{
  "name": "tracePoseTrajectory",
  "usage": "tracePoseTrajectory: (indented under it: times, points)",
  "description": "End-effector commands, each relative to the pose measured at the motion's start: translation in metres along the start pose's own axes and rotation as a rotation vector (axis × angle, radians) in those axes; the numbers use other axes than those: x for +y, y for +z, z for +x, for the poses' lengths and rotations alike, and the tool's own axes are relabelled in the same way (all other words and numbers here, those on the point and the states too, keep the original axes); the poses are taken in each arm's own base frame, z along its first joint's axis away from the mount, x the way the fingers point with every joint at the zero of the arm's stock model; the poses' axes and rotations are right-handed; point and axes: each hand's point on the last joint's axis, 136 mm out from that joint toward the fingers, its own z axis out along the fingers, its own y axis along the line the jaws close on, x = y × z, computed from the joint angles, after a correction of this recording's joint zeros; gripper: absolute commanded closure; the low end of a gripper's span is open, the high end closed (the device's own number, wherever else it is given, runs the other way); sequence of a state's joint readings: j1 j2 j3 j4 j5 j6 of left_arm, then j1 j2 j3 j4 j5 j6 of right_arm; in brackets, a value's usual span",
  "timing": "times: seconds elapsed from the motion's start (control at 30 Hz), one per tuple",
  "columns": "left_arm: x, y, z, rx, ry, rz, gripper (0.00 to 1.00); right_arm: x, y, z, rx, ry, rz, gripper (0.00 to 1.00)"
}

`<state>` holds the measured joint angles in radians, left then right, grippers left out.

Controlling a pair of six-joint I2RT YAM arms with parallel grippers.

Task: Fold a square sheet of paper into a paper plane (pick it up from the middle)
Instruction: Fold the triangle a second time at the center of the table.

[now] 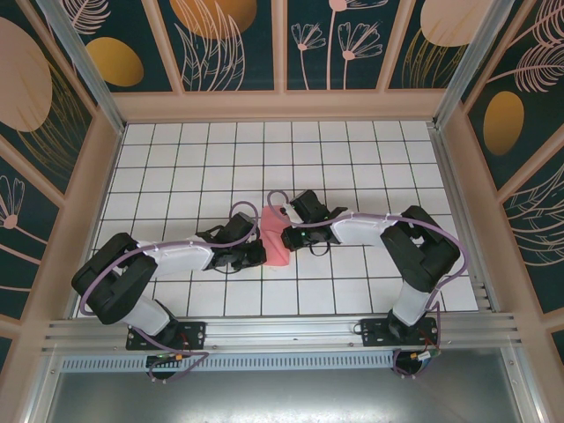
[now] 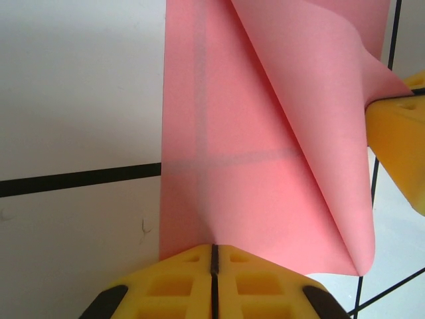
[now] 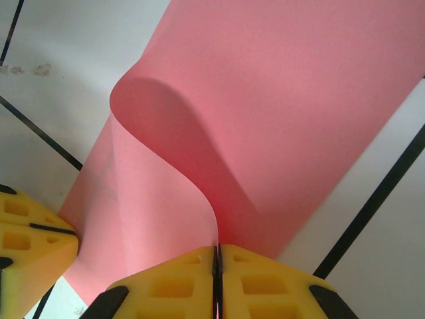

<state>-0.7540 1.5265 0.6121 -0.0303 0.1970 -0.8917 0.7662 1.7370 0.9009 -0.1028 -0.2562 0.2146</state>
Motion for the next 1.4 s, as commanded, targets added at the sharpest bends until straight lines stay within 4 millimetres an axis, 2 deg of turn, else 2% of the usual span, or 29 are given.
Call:
tracePoseTrajectory:
  times: [0.0,0.7,0.87,0.97,1.13,1.23,1.37]
  points:
    - [0.023,0.006,0.008,0.027,0.002,-0.095,0.9,0.002,-0.002,-0.009,-0.013,-0.01,-0.014,0.88]
    - [0.019,0.003,0.006,0.018,-0.005,-0.086,0.9,-0.008,0.01,0.005,0.025,0.013,0.0,0.88]
    - [0.014,-0.001,0.001,-0.006,-0.013,-0.067,0.86,-0.009,0.01,0.009,0.029,0.018,0.003,0.87]
    - [0.003,-0.013,-0.008,-0.053,-0.02,-0.033,0.83,-0.01,0.01,0.011,0.03,0.021,0.004,0.88]
    - [-0.021,-0.045,-0.035,-0.183,-0.055,0.054,0.81,-0.01,0.009,0.013,0.029,0.022,0.002,0.88]
    - [-0.037,-0.059,-0.05,-0.23,-0.104,0.177,0.84,-0.011,0.009,0.014,0.029,0.021,0.004,0.88]
    - [-0.048,-0.071,-0.071,-0.276,-0.179,0.323,0.87,-0.011,0.008,0.015,0.029,0.024,0.006,0.88]
